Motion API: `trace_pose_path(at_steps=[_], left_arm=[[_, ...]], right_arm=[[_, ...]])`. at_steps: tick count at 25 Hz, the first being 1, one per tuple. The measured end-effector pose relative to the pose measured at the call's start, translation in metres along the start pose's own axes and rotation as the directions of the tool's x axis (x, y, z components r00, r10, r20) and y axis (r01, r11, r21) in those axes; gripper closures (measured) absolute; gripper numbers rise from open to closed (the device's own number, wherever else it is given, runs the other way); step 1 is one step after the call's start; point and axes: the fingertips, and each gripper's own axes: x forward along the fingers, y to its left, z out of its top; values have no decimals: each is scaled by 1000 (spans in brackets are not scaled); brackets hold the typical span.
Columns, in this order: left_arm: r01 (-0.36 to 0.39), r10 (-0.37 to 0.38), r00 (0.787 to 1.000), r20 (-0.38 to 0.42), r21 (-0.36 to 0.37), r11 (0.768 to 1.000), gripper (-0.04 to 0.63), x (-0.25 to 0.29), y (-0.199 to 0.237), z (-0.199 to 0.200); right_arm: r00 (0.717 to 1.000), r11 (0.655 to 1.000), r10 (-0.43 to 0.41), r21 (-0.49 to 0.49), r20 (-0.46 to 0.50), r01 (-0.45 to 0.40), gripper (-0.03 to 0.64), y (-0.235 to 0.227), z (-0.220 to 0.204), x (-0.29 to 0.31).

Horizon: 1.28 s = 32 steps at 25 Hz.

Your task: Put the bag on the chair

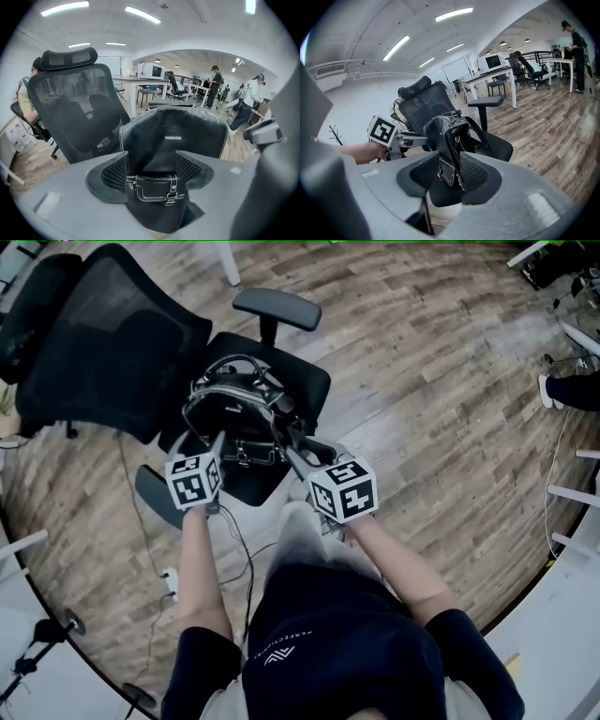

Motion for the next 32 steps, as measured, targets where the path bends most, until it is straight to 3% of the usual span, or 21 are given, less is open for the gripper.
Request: trace_pose_path(at_steps=[11,19,23,32], left_arm=[[25,-22,998,59,-45,999,451,-54,-25,4],[84,-82,995,50,-59,995,575,-85,-51,-14],[116,-114,993,39,-55,992,575,-93,-63,-18],[146,-144,989,36,-55,988,575,-103,-80,-23]], right_arm=[[999,1000,16,-5,43,-16,497,11,1,-17],[997,1000,-27,6,79,27,614,9,-1,-27],[996,999,-16,36,93,12,614,11,-5,-31],[996,999,-49,5,70,49,615,10,-14,-40]])
